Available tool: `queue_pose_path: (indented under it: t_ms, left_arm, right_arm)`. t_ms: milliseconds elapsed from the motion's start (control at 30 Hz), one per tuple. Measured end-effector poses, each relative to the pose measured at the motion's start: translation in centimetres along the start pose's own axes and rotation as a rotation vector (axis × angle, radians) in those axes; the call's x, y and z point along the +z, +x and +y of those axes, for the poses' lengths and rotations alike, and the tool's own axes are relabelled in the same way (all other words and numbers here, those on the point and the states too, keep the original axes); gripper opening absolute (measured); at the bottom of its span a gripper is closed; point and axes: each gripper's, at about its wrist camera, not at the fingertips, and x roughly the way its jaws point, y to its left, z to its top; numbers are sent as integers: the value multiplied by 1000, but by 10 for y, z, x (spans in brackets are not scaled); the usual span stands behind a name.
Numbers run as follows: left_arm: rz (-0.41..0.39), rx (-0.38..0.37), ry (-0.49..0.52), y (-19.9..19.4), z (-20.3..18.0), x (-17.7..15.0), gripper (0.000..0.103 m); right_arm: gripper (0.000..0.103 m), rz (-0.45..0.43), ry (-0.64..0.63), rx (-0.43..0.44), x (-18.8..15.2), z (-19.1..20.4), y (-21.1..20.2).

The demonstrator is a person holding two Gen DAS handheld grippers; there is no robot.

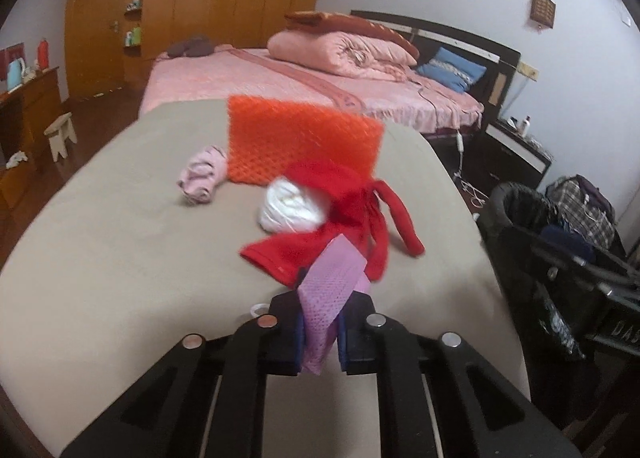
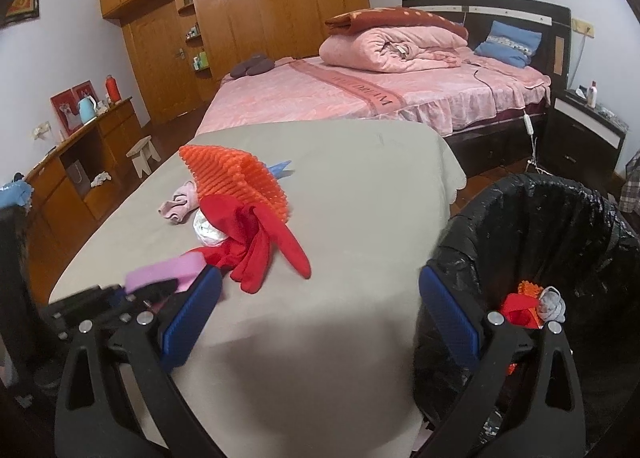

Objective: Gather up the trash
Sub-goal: 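Grasp the second red glove with the right gripper while the left holds the mask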

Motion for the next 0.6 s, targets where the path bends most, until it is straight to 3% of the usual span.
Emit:
queue_pose_path:
  t_ms: [433, 600]
  left_arm:
    - [-113, 102, -19, -15, 42, 47, 12]
    - [-124, 120, -30, -11, 55, 58, 12]
  right_arm:
    - [96, -28, -21, 36, 34, 24, 29]
    - [85, -10, -46, 67, 43, 43, 49]
